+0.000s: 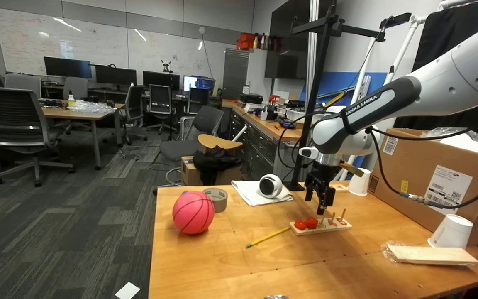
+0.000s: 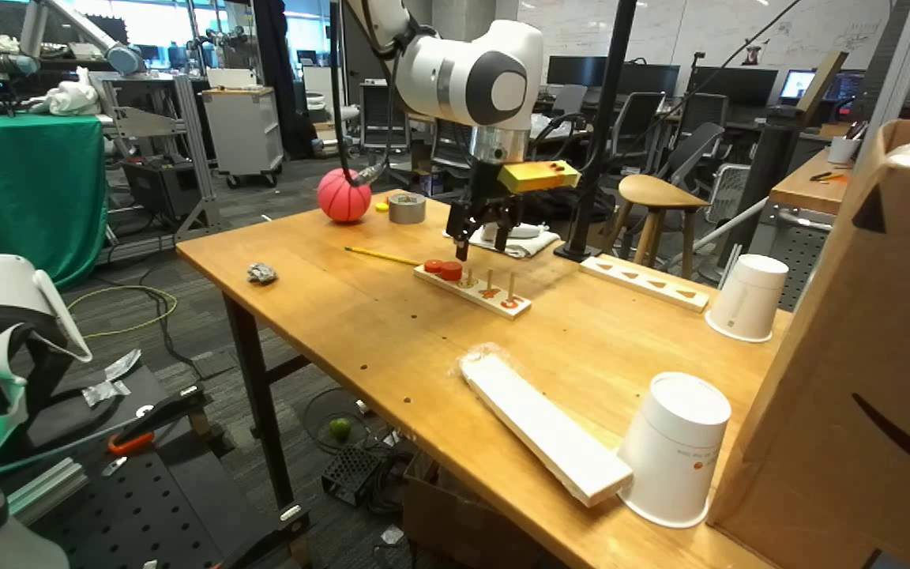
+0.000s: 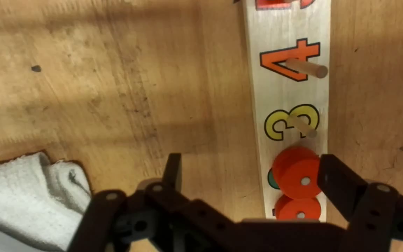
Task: Place the right and left stacks of orange round blocks in the first right position on the wooden board, respectively.
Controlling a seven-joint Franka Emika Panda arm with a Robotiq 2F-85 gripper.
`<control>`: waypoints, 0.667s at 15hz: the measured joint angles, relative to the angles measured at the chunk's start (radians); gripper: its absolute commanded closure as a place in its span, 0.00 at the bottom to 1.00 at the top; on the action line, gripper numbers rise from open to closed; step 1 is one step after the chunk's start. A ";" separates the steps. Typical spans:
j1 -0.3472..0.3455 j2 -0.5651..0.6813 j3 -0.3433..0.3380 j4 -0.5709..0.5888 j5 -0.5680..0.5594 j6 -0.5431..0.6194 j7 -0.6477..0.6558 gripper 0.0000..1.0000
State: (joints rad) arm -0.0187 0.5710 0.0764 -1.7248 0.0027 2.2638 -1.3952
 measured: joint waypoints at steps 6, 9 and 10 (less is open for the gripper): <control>0.006 -0.081 0.008 -0.140 0.000 0.032 0.062 0.00; 0.008 -0.117 0.018 -0.212 0.000 0.073 0.080 0.00; 0.009 -0.124 0.023 -0.229 0.000 0.091 0.086 0.00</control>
State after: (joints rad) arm -0.0096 0.4474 0.0990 -1.9541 0.0027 2.3549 -1.3097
